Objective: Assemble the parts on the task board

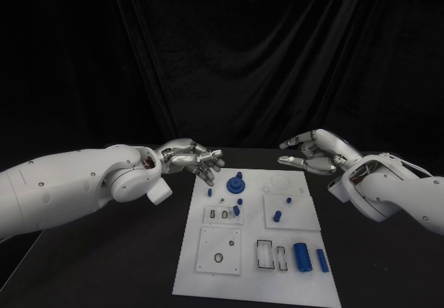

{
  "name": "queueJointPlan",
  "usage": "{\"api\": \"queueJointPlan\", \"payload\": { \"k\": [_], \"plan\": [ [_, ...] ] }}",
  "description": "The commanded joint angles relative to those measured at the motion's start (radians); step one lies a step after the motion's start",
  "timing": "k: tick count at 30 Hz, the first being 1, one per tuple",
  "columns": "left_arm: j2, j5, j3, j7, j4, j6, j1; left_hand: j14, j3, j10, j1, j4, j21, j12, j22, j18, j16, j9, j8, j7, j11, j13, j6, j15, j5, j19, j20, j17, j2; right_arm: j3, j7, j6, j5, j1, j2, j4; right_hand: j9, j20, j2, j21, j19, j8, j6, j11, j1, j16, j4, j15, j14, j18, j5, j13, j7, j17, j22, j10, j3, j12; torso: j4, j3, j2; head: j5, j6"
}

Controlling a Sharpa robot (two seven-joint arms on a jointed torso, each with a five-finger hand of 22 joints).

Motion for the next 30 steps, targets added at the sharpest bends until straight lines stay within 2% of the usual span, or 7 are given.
{"api": "queueJointPlan", "payload": {
  "k": [1, 6, 9, 11, 15, 20, 30],
  "plan": [
    [0.027, -0.373, 0.001, -0.248, -0.023, 0.166, 0.005, 0.103, -0.082, 0.055, -0.077, -0.003, 0.062, 0.003, 0.031, 0.026, 0.109, -0.006, -0.008, 0.026, -0.021, 0.004, 0.003, -0.028, -0.113, 0.079, -0.011, 0.052, 0.021, 0.002, 0.033, -0.041, 0.032, -0.005, 0.02, -0.031, 0.002, -0.001, 0.016, 0.018, 0.012, 0.004, 0.014, 0.005, 0.002, 0.008, -0.003, 0.006, 0.09, -0.014, 0.018, 0.242, -0.001, 0.231, 0.192, 0.085, 0.002, 0.008, -0.0075, 0.0148, -0.038, -0.013, -0.016],
    [0.074, -0.521, 0.001, -0.305, -0.047, 0.252, 0.006, 0.361, -0.209, 0.251, -0.115, 0.001, 0.652, 0.23, 0.424, 0.003, 0.501, 0.004, 0.007, -0.001, -0.115, 0.208, 0.069, -0.088, -0.184, 0.193, -0.1, 0.491, 0.08, 0.002, 0.016, -0.025, 0.032, -0.015, 0.031, -0.057, 0.003, -0.003, 0.039, 0.068, 0.042, 0.006, 0.045, 0.004, 0.024, 0.031, -0.003, 0.004, 0.105, -0.025, 0.091, 0.263, -0.004, 0.262, 0.206, 0.107, 0.009, 0.021, -0.0246, 0.0253, -0.074, -0.023, -0.057],
    [0.104, -0.561, 0.001, -0.326, -0.051, 0.259, 0.006, 0.67, -0.225, 0.246, -0.073, -0.004, 1.198, 0.409, 1.132, -0.096, 0.653, 0.027, 0.021, -0.025, -0.11, 0.409, 0.107, -0.099, -0.167, 0.423, -0.144, 1.057, 0.12, 0.002, 0.004, -0.014, 0.032, -0.026, 0.024, -0.056, 0.003, -0.003, 0.048, 0.085, 0.051, 0.005, 0.054, 0.006, 0.031, 0.032, -0.003, 0.005, 0.106, -0.029, 0.105, 0.263, -0.003, 0.263, 0.211, 0.107, 0.012, 0.021, -0.0352, 0.0355, -0.099, -0.021, -0.096],
    [0.117, -0.573, 0.001, -0.339, -0.052, 0.26, 0.007, 0.832, -0.218, 0.467, -0.041, 0.0, 1.193, 0.682, 1.364, -0.143, 0.686, 0.041, 0.023, -0.032, -0.106, 0.829, 0.11, -0.103, -0.147, 0.688, -0.165, 1.321, 0.111, 0.002, -0.002, -0.007, 0.032, -0.031, 0.022, -0.055, 0.003, -0.003, 0.051, 0.086, 0.052, 0.004, 0.058, 0.005, 0.034, 0.032, -0.004, 0.005, 0.106, -0.029, 0.115, 0.263, -0.003, 0.263, 0.212, 0.107, 0.013, 0.021, -0.0429, 0.0401, -0.115, -0.018, -0.121],
    [0.161, -0.59, 0.001, -0.392, -0.07, 0.26, 0.007, 0.913, -0.213, 0.767, -0.049, -0.004, 1.181, 0.876, 1.389, -0.15, 0.681, 0.067, 0.039, -0.04, -0.123, 1.251, 0.131, -0.11, -0.144, 0.757, -0.199, 1.448, 0.121, 0.002, -0.029, 0.03, 0.032, -0.047, 0.022, -0.06, 0.002, -0.003, 0.056, 0.086, 0.052, 0.0, 0.062, 0.005, 0.043, 0.032, -0.005, 0.005, 0.106, -0.029, 0.134, 0.263, -0.003, 0.263, 0.211, 0.107, 0.015, 0.021, -0.072, 0.0513, -0.137, 0.011, -0.167],
    [0.193, -0.596, 0.001, -0.446, -0.092, 0.268, 0.006, 0.913, -0.216, 0.981, -0.061, -0.011, 1.181, 0.96, 1.389, -0.15, 0.681, 0.136, 0.091, -0.074, -0.149, 1.507, 0.162, -0.141, -0.138, 0.757, -0.212, 1.448, 0.108, 0.002, -0.051, 0.054, 0.032, -0.055, 0.02, -0.059, 0.002, -0.003, 0.058, 0.082, 0.05, -0.002, 0.063, 0.005, 0.049, 0.032, -0.005, 0.005, 0.106, -0.028, 0.144, 0.263, -0.003, 0.263, 0.21, 0.107, 0.018, 0.021, -0.0854, 0.052, -0.138, 0.033, -0.18],
    [0.257, -0.523, 0.001, -0.58, -0.136, 0.311, 0.001, 0.913, -0.229, 0.981, -0.082, -0.01, 1.181, 0.96, 1.389, -0.15, 0.681, 0.314, 0.229, -0.095, -0.177, 1.507, 0.156, -0.163, -0.158, 0.757, -0.25, 1.448, 0.087, 0.002, -0.098, 0.083, 0.026, -0.059, 0.002, -0.041, 0.001, -0.003, 0.06, 0.082, 0.049, -0.004, 0.068, 0.005, 0.057, 0.032, -0.005, 0.005, 0.106, -0.028, 0.16, 0.263, -0.003, 0.263, 0.209, 0.107, 0.019, 0.021, -0.0849, 0.0425, -0.135, 0.045, -0.191]
  ]
}}
